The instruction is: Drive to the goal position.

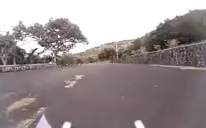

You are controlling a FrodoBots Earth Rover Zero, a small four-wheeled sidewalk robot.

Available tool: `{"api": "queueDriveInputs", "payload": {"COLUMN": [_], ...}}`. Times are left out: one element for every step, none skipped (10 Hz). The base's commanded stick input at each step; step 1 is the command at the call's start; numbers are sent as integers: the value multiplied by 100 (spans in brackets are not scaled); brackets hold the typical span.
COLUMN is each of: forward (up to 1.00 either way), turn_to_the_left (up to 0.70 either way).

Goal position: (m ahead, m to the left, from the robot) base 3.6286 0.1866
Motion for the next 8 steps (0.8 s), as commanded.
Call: {"api": "queueDriveInputs", "payload": {"forward": [70,70,70,70,70,70,70,70], "turn_to_the_left": [0,0,0,0,0,0,0,0]}}
